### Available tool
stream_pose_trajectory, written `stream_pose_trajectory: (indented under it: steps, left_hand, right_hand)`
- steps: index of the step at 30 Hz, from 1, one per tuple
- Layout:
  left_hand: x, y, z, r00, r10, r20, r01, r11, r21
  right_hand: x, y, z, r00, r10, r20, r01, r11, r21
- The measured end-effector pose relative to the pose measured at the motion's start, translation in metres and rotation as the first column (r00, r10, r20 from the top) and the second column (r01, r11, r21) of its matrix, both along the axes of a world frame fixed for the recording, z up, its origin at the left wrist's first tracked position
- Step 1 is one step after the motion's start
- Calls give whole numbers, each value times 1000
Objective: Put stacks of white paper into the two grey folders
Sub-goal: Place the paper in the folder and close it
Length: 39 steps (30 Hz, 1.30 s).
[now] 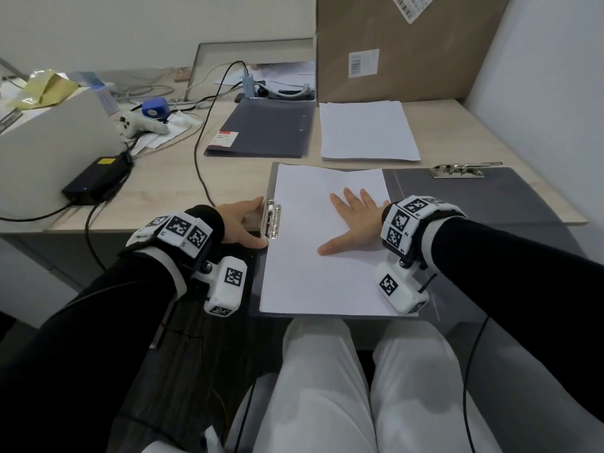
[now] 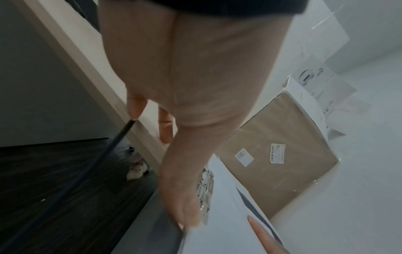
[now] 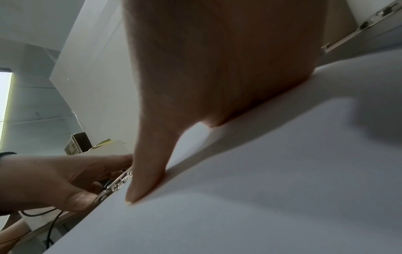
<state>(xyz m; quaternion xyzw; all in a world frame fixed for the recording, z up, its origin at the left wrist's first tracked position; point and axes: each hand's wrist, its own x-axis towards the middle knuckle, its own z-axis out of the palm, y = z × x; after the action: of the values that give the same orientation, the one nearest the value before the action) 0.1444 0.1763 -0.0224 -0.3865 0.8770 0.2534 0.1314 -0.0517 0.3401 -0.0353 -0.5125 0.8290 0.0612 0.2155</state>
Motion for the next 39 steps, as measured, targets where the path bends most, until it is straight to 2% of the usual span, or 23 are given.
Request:
stream_pose_trajectory:
  steps: [6, 9, 11, 13, 15, 17, 20, 23, 27, 34, 39]
  left_hand:
    - [-4, 6, 15, 998, 62, 15, -63, 997, 35]
    - [-10, 7, 19, 999, 42, 0, -42, 999, 30]
    - [-18, 7, 21, 998, 61, -31, -60, 998, 19]
    - [-28, 4, 23, 985, 128, -113, -125, 992, 29]
    - [-42, 0, 27, 955, 196, -222, -190, 981, 50]
    - [-60, -6, 31, 916, 244, -317, -227, 970, 91]
    - [-91, -14, 36, 856, 310, -413, -237, 946, 220]
    - [-128, -19, 40, 829, 339, -444, -233, 932, 277]
    - [-181, -24, 42, 830, 361, -425, -267, 926, 266]
    - [-244, -34, 28, 822, 452, -348, -372, 887, 273]
    - [-264, -42, 17, 833, 443, -332, -380, 894, 238]
  right_hand:
    - [-1, 0, 2, 1000, 6, 13, -6, 1000, 11]
    - [-4, -5, 12, 994, -33, 100, 32, 999, 10]
    - [-9, -11, 20, 989, -52, 138, 60, 997, -56]
    - [-20, -15, 28, 976, -84, 200, 125, 970, -207]
    - [-34, -19, 33, 931, -181, 318, 296, 882, -366]
    - [-54, -22, 39, 878, -261, 401, 447, 749, -490]
    - [-93, -25, 48, 844, -347, 408, 532, 636, -559]
    - [-142, -29, 51, 799, -434, 416, 601, 587, -543]
    - [-195, -35, 49, 742, -516, 428, 670, 593, -447]
    - [-230, -57, 28, 681, -502, 534, 702, 653, -283]
    - [-244, -70, 7, 638, -434, 636, 696, 680, -233]
